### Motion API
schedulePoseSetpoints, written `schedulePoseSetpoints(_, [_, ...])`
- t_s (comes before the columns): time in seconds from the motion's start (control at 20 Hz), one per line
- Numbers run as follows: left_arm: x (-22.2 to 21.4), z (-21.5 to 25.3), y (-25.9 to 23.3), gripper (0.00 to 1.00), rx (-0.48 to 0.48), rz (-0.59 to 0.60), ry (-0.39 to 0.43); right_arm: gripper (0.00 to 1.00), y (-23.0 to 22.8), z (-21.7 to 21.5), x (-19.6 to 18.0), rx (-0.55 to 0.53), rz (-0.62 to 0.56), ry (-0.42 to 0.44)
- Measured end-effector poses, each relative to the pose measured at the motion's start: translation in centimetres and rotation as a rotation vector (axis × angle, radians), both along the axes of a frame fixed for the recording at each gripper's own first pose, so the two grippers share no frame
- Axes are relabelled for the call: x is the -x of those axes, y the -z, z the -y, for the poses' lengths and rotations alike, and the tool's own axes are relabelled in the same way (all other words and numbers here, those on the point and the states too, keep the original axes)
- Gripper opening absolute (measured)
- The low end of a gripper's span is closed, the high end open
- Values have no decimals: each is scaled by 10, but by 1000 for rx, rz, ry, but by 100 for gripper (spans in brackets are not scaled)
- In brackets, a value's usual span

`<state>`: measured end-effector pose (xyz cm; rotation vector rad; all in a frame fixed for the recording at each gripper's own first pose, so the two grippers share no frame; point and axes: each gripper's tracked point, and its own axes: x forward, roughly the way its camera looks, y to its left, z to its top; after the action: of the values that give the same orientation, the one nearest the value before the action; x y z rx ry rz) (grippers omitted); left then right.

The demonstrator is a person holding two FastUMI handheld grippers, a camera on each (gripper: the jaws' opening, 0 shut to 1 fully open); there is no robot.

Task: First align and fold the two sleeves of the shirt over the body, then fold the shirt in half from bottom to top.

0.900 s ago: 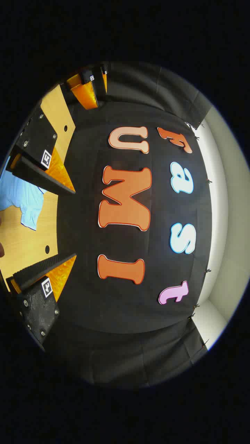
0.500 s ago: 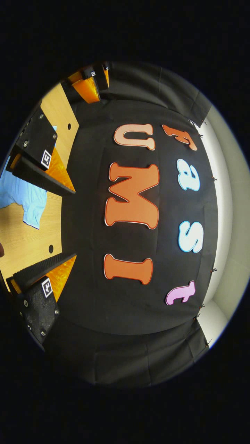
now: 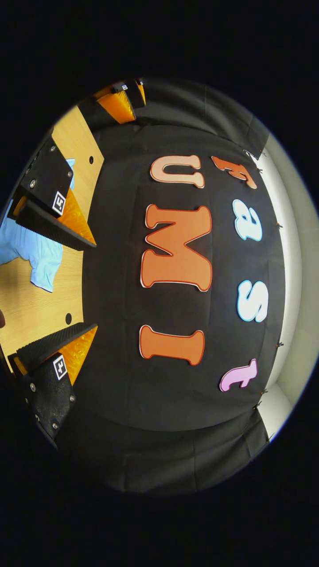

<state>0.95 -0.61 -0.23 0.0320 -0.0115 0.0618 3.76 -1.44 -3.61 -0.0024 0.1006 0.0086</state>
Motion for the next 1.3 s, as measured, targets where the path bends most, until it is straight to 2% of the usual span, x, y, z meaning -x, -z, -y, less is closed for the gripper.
schedulePoseSetpoints(0.5, [6,-5,-6,100,-21,27,-51,98,55,-1,-43,-7,-141,-27])
schedulePoseSetpoints(0.95, [3,-3,-4,100,-21,15,-115,98,124,-5,-91,5,-335,-57])
schedulePoseSetpoints(1.3, [-14,2,4,100,-54,-23,-164,98,198,-10,-114,-12,-576,-69])
